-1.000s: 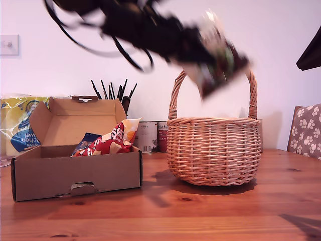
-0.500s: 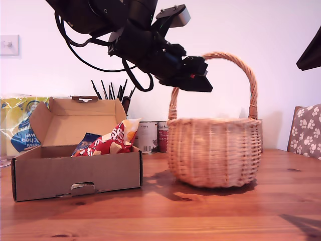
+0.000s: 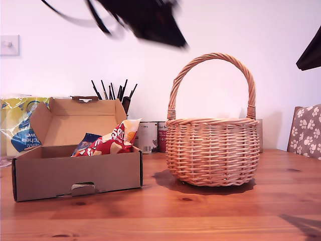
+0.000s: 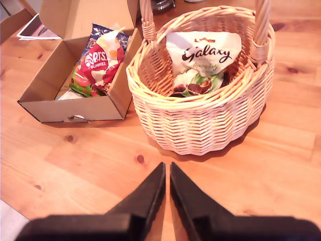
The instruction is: Move the bags of Easter eggs from the cardboard box on the left into the woven basket on the right side.
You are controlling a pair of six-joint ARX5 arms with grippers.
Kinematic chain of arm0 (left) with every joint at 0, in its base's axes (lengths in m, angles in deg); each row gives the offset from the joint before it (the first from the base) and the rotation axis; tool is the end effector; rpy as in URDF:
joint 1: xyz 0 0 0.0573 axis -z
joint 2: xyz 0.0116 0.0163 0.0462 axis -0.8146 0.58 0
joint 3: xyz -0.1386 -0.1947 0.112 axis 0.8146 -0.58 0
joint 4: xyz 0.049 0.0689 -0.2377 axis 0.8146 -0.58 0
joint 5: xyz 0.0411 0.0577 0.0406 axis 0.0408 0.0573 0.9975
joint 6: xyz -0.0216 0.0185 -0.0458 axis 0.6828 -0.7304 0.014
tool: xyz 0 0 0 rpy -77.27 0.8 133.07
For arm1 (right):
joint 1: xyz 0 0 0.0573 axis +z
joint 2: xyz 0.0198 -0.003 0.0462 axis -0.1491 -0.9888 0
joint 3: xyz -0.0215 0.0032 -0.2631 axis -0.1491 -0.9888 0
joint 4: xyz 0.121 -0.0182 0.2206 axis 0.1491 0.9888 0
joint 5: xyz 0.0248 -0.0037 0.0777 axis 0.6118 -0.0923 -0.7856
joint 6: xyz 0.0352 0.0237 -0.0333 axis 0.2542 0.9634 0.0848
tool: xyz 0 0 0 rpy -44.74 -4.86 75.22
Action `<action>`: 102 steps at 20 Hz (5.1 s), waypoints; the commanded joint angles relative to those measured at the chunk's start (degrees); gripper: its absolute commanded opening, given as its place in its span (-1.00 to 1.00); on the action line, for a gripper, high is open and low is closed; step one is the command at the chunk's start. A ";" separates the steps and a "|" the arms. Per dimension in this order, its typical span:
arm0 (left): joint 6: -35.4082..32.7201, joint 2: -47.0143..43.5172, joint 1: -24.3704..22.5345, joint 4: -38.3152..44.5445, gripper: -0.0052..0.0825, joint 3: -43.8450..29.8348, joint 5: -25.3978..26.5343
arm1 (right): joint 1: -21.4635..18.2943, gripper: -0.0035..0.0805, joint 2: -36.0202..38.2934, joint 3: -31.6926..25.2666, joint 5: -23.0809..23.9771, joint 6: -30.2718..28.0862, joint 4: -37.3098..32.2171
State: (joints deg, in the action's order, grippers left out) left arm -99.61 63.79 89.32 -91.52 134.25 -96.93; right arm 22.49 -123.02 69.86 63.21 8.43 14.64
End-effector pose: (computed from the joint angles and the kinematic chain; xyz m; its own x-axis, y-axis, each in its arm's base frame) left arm 0.2851 -0.2091 0.3272 0.5254 -0.7498 -0.4023 0.8466 0.5082 0.1584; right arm 0.1375 0.0438 0.2525 0.7206 0.5125 -0.4670 -0.4872 0.8535 0.1849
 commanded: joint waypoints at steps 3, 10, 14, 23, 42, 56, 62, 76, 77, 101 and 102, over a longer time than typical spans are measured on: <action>-2.10 2.58 -8.07 -4.55 -0.93 -2.27 -7.54 | 1.07 -0.94 0.07 -1.05 -0.76 -3.23 -3.74; -5.66 2.58 -17.22 -4.74 -0.93 -5.22 -9.57 | 14.36 -0.94 0.20 -0.94 1.22 -2.93 -9.40; -5.64 4.11 -17.77 -5.86 -0.34 -5.22 -9.18 | 17.07 -0.94 0.20 -0.94 4.79 -2.97 -10.71; -21.03 15.67 -16.24 -1.79 0.86 -5.22 -5.46 | 17.07 -0.94 0.20 -0.94 6.05 -2.97 -10.54; -20.39 22.36 -16.22 -3.23 -0.55 -4.92 -0.55 | 17.07 -0.94 0.15 -0.94 6.10 -2.97 -10.01; -4.13 2.67 -15.65 -0.63 -0.55 -4.87 -17.68 | 17.05 -0.94 0.15 -0.94 7.69 -2.95 -8.94; -2.40 5.42 -5.20 5.84 -0.55 -4.87 -21.27 | 16.13 -0.94 5.33 -0.94 17.18 -1.42 -7.34; -3.08 23.43 4.72 43.12 -0.55 -4.85 -4.00 | 15.91 -0.94 16.98 -0.94 18.25 1.62 2.32; -3.08 24.13 4.72 43.95 -0.55 -4.83 -3.43 | 15.93 -0.94 17.22 -0.94 18.25 1.62 2.58; -2.58 6.75 3.69 10.27 -0.93 -3.58 5.01 | 15.96 -0.94 17.33 -0.94 18.05 1.57 4.04; -2.56 4.59 3.04 6.27 -0.93 -3.58 5.09 | 15.98 -0.94 17.29 -0.94 17.97 1.51 3.93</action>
State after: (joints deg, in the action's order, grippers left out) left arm -102.35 68.01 92.92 -83.04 130.49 -91.90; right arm 38.55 -105.95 69.86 81.24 9.76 18.99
